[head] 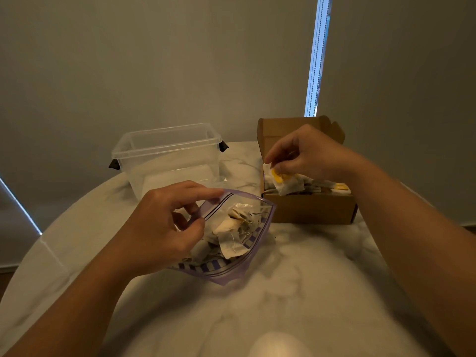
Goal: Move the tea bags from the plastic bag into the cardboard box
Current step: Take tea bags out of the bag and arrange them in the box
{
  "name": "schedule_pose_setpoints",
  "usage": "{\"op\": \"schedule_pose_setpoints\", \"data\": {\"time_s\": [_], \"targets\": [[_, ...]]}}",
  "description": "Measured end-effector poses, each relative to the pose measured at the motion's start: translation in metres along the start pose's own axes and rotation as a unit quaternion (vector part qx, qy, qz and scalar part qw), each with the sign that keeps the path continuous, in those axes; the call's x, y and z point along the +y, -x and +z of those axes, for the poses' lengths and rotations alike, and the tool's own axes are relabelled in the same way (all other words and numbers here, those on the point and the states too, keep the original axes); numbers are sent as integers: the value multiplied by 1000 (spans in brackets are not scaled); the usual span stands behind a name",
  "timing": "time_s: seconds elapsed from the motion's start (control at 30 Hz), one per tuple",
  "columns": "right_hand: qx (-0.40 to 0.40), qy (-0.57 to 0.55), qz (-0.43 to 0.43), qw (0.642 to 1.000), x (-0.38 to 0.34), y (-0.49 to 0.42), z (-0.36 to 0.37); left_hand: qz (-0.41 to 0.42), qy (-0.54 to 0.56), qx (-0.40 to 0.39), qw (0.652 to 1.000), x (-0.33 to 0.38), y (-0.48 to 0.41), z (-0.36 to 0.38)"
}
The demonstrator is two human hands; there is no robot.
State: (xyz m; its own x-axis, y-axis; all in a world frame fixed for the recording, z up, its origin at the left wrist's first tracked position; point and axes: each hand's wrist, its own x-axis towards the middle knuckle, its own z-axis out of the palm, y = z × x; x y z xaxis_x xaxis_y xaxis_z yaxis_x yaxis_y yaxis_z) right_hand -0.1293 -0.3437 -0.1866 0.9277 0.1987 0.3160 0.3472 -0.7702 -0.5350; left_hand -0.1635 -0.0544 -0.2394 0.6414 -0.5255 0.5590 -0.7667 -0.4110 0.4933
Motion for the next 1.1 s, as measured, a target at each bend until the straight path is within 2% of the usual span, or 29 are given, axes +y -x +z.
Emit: {"op": "schedule_pose_setpoints", "data": {"time_s": [0.27, 0.37, 0.5, 0.57, 0.63, 0.7, 0.87, 1.1], "targets": [[47, 159, -15, 986, 8, 2, 16, 4, -5, -1, 1000, 0, 0, 0], [79, 171, -16, 982, 7, 8, 19, 7, -4, -1, 1000, 2, 0, 0], [137, 138, -65, 979, -9, 33, 12, 12, -5, 0, 1000, 2, -1, 0], [108, 77, -102, 986, -25, 51, 8, 12, -7, 2, 1000, 2, -1, 1], [37, 4, -141, 989, -44, 66, 8, 10, -7, 3, 1000, 2, -2, 2], [-37, -15, -163, 986, -61, 76, 18, 11, -12, 1, 1000, 2, -2, 3], [-116, 160, -219, 956, -83, 82, 63, 22, -22, 1, 1000, 4, -1, 3], [-124, 316, -188, 922, -93, 77, 91, 17, -23, 4, 1000, 4, -2, 5]]}}
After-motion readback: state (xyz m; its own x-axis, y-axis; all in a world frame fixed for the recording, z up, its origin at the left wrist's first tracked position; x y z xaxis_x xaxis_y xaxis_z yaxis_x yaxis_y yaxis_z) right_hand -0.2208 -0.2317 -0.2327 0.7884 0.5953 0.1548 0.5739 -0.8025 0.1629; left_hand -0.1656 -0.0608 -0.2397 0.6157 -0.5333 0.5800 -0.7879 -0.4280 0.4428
